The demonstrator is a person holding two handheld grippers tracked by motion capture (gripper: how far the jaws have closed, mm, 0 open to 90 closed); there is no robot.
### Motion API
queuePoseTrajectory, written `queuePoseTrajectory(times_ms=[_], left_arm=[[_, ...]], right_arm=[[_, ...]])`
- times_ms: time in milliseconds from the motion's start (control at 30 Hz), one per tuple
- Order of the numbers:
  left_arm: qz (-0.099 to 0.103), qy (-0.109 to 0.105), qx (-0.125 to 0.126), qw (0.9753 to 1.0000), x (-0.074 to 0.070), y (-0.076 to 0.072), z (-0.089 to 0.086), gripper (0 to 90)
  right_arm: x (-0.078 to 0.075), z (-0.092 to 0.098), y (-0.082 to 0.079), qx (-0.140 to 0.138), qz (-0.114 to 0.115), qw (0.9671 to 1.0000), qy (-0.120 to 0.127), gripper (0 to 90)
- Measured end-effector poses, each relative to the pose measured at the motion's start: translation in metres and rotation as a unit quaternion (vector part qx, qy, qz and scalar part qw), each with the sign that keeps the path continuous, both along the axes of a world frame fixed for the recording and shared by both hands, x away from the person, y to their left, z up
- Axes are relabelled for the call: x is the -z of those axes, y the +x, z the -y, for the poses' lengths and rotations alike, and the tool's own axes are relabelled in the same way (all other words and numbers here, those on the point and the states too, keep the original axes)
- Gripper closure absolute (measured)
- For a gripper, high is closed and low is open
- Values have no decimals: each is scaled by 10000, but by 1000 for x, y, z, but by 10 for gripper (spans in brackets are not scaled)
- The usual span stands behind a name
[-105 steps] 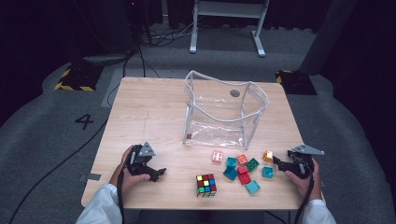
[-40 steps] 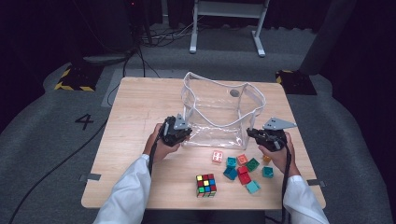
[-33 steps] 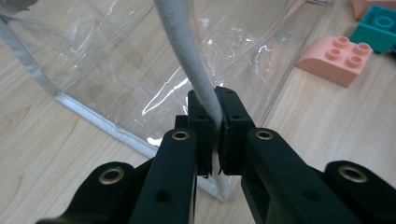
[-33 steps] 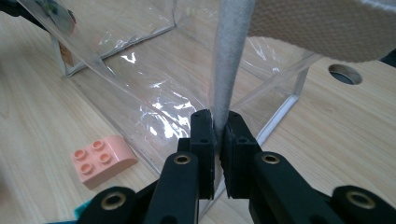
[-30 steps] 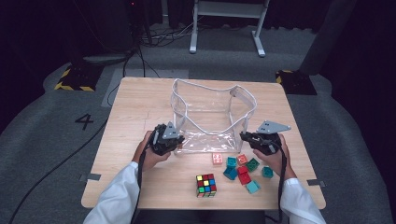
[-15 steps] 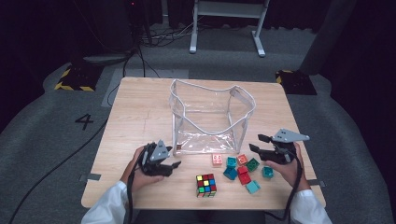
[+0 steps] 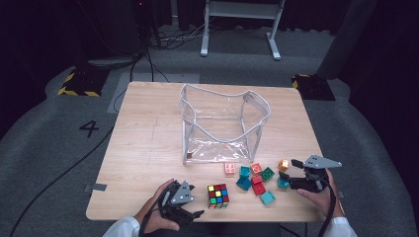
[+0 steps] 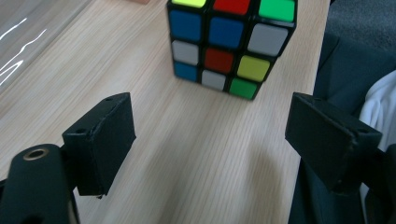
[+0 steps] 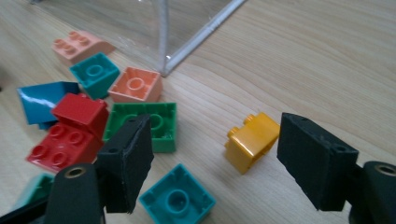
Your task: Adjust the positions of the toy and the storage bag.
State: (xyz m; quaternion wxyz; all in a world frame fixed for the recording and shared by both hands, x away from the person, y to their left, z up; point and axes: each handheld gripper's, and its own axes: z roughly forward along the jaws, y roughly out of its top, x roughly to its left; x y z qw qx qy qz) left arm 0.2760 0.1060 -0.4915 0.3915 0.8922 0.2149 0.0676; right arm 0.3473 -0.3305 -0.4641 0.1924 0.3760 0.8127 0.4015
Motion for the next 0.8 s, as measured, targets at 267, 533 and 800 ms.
queuePoseTrajectory(times_ms=[267, 533, 800], left_arm=[[69, -108, 4, 9999, 6, 13, 26, 168], [391, 130, -169, 9990, 9, 18, 46, 285], [365, 67, -217, 9991, 9, 37, 54, 329]], right_arm=[[13, 9, 25, 210, -216, 9995, 118, 425], [19, 7, 30, 153, -414, 9990, 120, 597], [24, -14, 27, -211, -469, 9987, 47, 648]])
